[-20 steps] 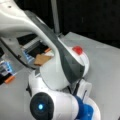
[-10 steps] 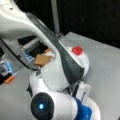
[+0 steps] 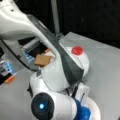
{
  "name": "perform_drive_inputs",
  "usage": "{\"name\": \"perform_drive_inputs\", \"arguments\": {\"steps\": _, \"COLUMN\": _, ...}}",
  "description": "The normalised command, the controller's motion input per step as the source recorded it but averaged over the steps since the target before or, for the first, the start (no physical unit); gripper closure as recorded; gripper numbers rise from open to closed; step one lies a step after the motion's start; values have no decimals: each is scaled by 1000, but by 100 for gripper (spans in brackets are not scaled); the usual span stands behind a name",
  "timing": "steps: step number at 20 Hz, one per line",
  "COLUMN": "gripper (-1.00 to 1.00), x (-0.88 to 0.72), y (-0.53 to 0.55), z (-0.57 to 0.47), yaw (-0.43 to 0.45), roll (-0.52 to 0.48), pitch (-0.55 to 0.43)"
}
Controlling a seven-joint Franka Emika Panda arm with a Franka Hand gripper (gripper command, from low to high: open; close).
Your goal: Ingredient selection for cheeseburger or sandwich
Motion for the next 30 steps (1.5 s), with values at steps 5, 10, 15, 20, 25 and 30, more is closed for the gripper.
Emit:
{"name": "perform_drive_inputs", "arguments": {"steps": 5, "gripper": 100, "x": -231, "y": -16, "z": -106, "yaw": 71, "roll": -297, "pitch": -54}}
{"name": "perform_drive_inputs", "arguments": {"steps": 10, "gripper": 100, "x": -238, "y": 33, "z": -132, "yaw": 63, "roll": -310, "pitch": -84}}
{"name": "perform_drive_inputs", "arguments": {"steps": 15, "gripper": 100, "x": -220, "y": 121, "z": -99, "yaw": 37, "roll": -247, "pitch": -104}}
{"name": "perform_drive_inputs", "arguments": {"steps": 20, "gripper": 100, "x": -209, "y": 196, "z": -93, "yaw": 22, "roll": -211, "pitch": -113}}
{"name": "perform_drive_inputs", "arguments": {"steps": 25, "gripper": 100, "x": -221, "y": 221, "z": -83, "yaw": 6, "roll": -237, "pitch": -115}}
{"name": "perform_drive_inputs", "arguments": {"steps": 30, "gripper": 100, "x": -246, "y": 173, "z": -74, "yaw": -9, "roll": -254, "pitch": -120}}
